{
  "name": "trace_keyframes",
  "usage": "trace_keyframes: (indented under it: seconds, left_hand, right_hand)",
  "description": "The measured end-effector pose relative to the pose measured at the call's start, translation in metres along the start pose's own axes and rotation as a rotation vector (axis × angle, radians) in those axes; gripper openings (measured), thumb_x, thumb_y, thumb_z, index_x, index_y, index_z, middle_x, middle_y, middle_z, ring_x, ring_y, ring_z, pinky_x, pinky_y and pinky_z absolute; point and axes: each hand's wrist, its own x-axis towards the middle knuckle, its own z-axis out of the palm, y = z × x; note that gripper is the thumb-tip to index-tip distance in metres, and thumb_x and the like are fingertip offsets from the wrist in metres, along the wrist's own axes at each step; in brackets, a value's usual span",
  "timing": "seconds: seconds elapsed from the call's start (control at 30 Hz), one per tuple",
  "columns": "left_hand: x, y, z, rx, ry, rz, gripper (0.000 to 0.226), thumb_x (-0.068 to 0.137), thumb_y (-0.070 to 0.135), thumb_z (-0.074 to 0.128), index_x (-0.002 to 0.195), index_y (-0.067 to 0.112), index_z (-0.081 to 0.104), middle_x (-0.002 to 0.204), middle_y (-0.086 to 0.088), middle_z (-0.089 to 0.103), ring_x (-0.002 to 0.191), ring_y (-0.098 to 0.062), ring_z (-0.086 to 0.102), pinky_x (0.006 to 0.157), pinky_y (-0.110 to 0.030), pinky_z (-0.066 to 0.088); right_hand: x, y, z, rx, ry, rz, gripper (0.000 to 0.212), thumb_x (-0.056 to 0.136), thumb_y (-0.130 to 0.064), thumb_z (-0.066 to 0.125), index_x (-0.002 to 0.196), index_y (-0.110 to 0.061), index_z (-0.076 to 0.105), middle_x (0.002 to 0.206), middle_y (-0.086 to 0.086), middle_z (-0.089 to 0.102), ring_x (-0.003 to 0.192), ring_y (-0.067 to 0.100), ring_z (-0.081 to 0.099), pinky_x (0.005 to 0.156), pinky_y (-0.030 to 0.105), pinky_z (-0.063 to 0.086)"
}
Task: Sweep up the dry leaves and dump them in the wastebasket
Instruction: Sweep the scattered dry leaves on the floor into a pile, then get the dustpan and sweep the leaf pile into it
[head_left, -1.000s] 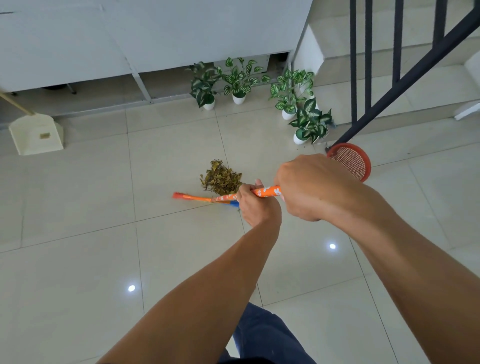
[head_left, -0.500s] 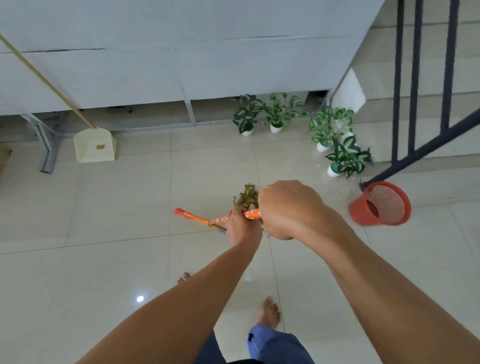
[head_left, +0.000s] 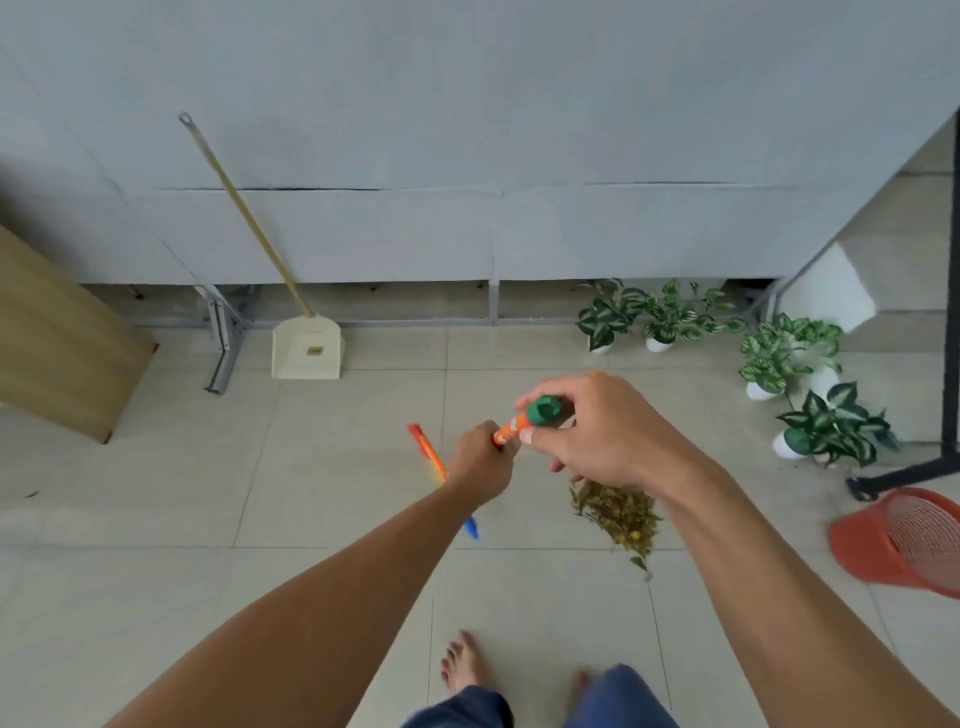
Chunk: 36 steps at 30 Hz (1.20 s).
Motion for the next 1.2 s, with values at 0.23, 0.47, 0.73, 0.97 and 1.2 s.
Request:
trace_keyframes:
  seconds: [0.23,0.47,0.73,0.97,1.2]
  left_hand:
    - [0.055,-0.013,-0.068,0.227,-0.086,0.182,0.010,0.090,0.018,0.038,0.091,0.016,0.048,0.064,0.003,0.042,0.056,-0.017,0.044,0.046,-0.026,0.026]
    - [0.136,-0.032,-0.142,0.269,-0.164,0.199,0.008,0.093,0.007,0.044,0.091,0.014,0.047,0.086,-0.016,0.058,0.083,-0.037,0.061,0.066,-0.041,0.051]
    - [0.210,-0.043,-0.247,0.065,-0.158,0.157,0.032,0.088,0.005,0.055,0.069,0.027,0.040,0.075,0.007,0.047,0.078,-0.025,0.051,0.067,-0.031,0.042]
    - [0.310,-0.111,-0.369,0.155,0.100,-0.083,0.026,0.082,0.013,0.061,0.107,0.015,0.062,0.109,-0.004,0.068,0.104,-0.022,0.062,0.091,-0.032,0.051]
    - [0.437,-0.151,-0.517,0.089,0.431,-0.302,0.036,0.086,0.024,0.061,0.119,0.010,0.055,0.115,-0.010,0.063,0.106,-0.029,0.060,0.087,-0.034,0.051]
  right_hand:
    - [0.101,-0.023,0.061,0.047,0.263,0.029,0.031,0.079,-0.052,0.069,0.077,-0.022,0.075,0.066,-0.008,0.070,0.066,0.012,0.067,0.063,0.025,0.055]
    - [0.216,-0.061,0.085,-0.054,0.243,-0.062,0.041,0.085,-0.053,0.062,0.075,-0.016,0.076,0.070,0.000,0.072,0.069,0.018,0.068,0.066,0.027,0.055]
    - [0.327,-0.134,0.083,-0.122,0.273,-0.166,0.035,0.088,-0.035,0.060,0.062,-0.012,0.067,0.059,0.000,0.068,0.056,0.020,0.062,0.060,0.023,0.046]
    - [0.429,-0.200,0.088,-0.239,0.247,-0.108,0.044,0.090,-0.031,0.056,0.050,-0.019,0.043,0.047,-0.007,0.044,0.047,0.016,0.048,0.051,0.025,0.037]
    - [0.527,-0.250,0.113,-0.237,0.240,0.042,0.042,0.094,-0.035,0.056,0.055,-0.023,0.046,0.048,-0.006,0.051,0.044,0.010,0.053,0.054,0.027,0.053]
